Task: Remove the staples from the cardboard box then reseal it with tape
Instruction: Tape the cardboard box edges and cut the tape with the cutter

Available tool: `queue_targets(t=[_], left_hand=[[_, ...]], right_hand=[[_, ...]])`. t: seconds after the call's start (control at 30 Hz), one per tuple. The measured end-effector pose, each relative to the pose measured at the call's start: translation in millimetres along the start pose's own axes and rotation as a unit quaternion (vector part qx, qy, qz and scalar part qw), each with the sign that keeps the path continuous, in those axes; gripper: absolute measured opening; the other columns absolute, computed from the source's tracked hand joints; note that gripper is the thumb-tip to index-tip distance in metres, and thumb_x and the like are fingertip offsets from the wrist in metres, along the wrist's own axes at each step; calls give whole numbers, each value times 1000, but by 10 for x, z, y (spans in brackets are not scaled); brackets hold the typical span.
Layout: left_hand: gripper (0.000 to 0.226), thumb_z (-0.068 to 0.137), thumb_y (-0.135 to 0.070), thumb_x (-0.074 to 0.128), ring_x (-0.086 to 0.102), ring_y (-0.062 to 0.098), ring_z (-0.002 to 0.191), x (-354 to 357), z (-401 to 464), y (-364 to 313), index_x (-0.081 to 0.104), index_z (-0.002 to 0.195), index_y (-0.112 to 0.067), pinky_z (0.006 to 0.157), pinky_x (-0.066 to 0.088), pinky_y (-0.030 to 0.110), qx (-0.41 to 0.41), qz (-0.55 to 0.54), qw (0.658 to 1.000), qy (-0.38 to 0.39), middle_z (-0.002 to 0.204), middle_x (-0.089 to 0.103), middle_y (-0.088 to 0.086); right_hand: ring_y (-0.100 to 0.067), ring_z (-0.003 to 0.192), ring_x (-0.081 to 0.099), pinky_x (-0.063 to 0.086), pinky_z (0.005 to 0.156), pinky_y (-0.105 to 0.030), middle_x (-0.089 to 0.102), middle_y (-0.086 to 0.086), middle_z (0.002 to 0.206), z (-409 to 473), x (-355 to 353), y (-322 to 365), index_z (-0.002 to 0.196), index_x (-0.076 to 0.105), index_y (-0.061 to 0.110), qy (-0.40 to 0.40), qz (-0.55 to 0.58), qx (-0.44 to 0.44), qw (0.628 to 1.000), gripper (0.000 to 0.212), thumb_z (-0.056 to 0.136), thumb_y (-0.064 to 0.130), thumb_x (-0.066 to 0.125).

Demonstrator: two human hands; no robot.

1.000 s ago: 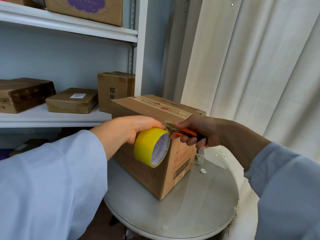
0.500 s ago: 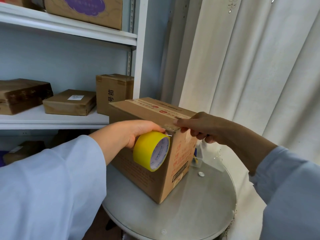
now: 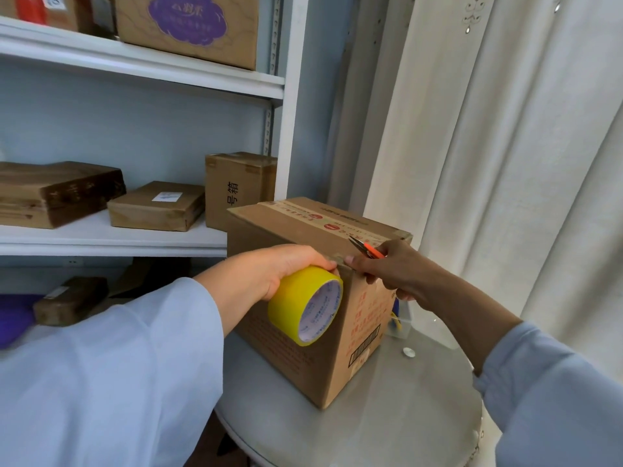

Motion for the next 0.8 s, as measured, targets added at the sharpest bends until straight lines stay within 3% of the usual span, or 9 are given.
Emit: queue_targets(t=[0.1,0.17,0.33,0.4,0.5,0.57,0.67,0.73,0.8], left_hand=[[29,91,-30,57,53,16,55,-47,28,22,64,66,-18,53,44,21,4,26,1000,-1,62,61,3],[28,91,-25,58,54,19,59,-100,57,82,65,65,-17,64,47,25,9,33,999,-9,65,62,5],[24,92,-23,58,59,22,69,-352,78,295,67,72,-15,70,48,30,17,17,999,-44,75,65,7],[21,92,-21,59,61,22,77,-385,92,272,69,75,-16,76,49,31,38,10,997,-61,83,67,7],[27,92,-21,60,61,24,87,-367,118,219,72,68,-18,82,49,35,47,16,996,-68,92,67,9],[29,90,-23,61,61,24,86,-366,139,198,73,65,-19,76,50,34,47,26,996,-78,92,67,9],[25,91,-25,61,58,22,78,-357,198,219,72,70,-20,63,45,27,40,27,994,-94,85,66,5],[26,91,-27,60,57,24,82,-330,258,240,73,68,-20,66,43,28,40,21,994,-98,86,66,6],[28,89,-28,61,58,28,91,-285,335,243,74,65,-21,75,44,32,43,12,994,-102,94,67,6]], right_hand=[[-12,56,37,30,46,-24,53,-7,77,41,15,4,93,58,8,23,15,8,1000,44,84,50,66],[-11,56,34,28,44,-22,54,-7,82,68,24,-12,92,58,9,45,37,16,998,39,84,46,68],[-10,53,32,26,36,-18,52,-5,78,144,-17,-13,102,60,6,48,87,16,995,39,83,38,72],[-11,53,32,27,40,-19,45,-4,73,167,-52,24,107,59,7,26,78,2,997,44,83,43,70],[-10,52,32,26,40,-19,45,-2,74,151,-2,99,95,58,12,10,78,-29,996,52,79,61,63],[-7,56,39,31,39,-16,51,2,78,162,60,144,89,54,16,-3,78,-52,996,47,78,60,65],[-15,92,54,50,68,-25,56,-2,109,262,126,149,110,52,16,-23,45,-73,996,58,73,55,74],[-19,104,52,48,86,-33,53,-3,117,319,107,151,116,51,13,-34,25,-74,996,59,75,47,76],[-15,89,51,48,72,-27,52,-2,108,346,53,138,118,53,13,-24,29,-70,997,53,78,40,75]])
Point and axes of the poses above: each hand's wrist, its own z-axis towards the middle knuckle, its own x-axis out of the palm, y = z × x, the point moved 7 cm from there along z, towards the middle knuckle
